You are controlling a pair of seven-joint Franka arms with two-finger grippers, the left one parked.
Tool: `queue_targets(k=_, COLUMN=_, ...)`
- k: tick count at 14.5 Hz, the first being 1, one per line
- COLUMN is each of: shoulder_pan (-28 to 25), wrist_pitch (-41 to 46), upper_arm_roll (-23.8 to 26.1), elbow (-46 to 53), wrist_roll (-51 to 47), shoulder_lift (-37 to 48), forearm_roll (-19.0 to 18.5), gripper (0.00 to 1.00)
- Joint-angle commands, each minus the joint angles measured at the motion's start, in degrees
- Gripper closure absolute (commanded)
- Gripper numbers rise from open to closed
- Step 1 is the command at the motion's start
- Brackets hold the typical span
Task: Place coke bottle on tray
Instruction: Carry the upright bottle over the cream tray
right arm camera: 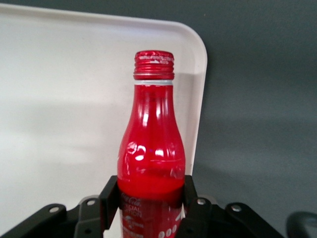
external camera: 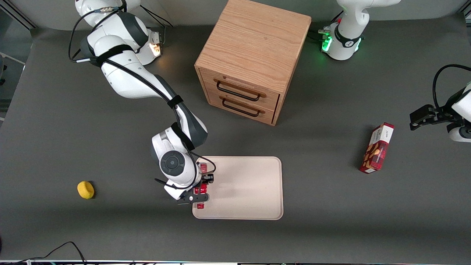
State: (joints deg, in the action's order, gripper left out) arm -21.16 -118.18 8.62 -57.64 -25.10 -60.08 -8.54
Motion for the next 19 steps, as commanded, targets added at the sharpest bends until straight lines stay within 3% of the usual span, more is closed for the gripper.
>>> queue_targets(k=1, shoulder_pan=-1.3, wrist_pitch=-0.7, upper_arm_roll=-1.9, elbow=2.4, wrist_roll=0.0, shoulder_lift=-1.5, forearm_roll=-0.5, gripper=1.0)
queue_targets(k=3, shoulder_pan=-1.3, wrist_pitch=-0.8, upper_arm_roll=-1.9, elbow=2.4, wrist_roll=-0.1, shoulder_lift=-1.5, forearm_roll=-0.5, gripper=1.0)
queue_targets(k=4, shoulder_pan=-1.3, wrist_pitch=-0.8, upper_arm_roll=-2.0, elbow=2.3, wrist_roll=-0.4, shoulder_lift=-1.5, forearm_roll=-0.5, gripper=0.95)
queue_targets(k=5, shoulder_pan=-1.3, wrist_pitch=-0.8, upper_arm_roll=-2.0, elbow=2.3, wrist_roll=-1.2, shoulder_lift=-1.5, forearm_roll=-0.5, gripper=0.76)
queue_targets(k=6, shoulder_pan=-1.3, wrist_pitch=-0.9, upper_arm_roll=-2.1, elbow=2.3, wrist_roll=-1.3, shoulder_lift=-1.6, forearm_roll=-0.6, gripper=0.04)
queue_targets(k=7, shoulder_pan=-1.7, wrist_pitch=-1.6, upper_arm_roll=-2.2, elbow=2.3, wrist_roll=-1.7, shoulder_lift=-1.9, forearm_roll=-0.6, gripper=0.0)
queue_targets(k=19, shoulder_pan=-1.8, wrist_pitch=-1.9, upper_arm_roll=-2.2, elbow=2.1, wrist_roll=-2.1, shoulder_lift=-1.6, forearm_roll=-0.8, gripper=0.0)
